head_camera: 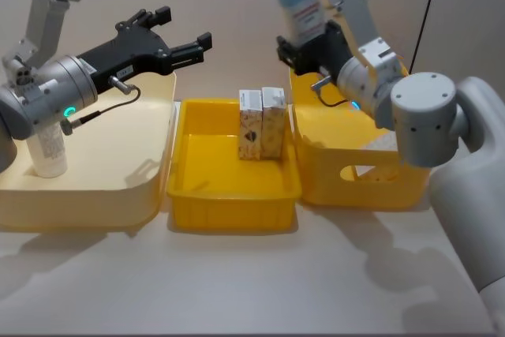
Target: Bimanual collaborative sorting of washing and personal care products
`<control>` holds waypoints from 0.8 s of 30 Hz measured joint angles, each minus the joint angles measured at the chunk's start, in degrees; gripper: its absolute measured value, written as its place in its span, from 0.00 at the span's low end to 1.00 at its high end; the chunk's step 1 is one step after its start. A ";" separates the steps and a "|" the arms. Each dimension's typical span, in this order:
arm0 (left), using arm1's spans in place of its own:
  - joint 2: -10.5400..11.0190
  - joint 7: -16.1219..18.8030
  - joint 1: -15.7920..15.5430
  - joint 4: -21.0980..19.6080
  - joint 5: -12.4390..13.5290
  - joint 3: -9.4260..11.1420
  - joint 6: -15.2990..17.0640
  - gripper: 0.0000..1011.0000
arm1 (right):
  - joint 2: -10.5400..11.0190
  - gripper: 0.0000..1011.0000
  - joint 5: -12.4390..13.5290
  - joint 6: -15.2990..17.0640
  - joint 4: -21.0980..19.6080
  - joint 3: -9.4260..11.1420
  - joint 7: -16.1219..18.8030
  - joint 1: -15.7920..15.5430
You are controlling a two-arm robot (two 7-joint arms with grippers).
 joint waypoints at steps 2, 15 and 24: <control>0.00 0.00 0.00 0.00 0.00 0.00 0.00 0.99 | 0.15 0.65 -0.53 0.73 0.68 0.42 -0.84 0.49; 0.01 0.00 0.00 0.00 0.00 0.00 0.00 0.99 | -1.39 0.65 -4.10 6.39 10.87 1.06 -5.26 7.40; 0.00 0.00 0.00 0.00 0.00 0.00 0.00 0.99 | -3.19 0.73 -6.02 8.79 19.27 0.63 -7.16 12.56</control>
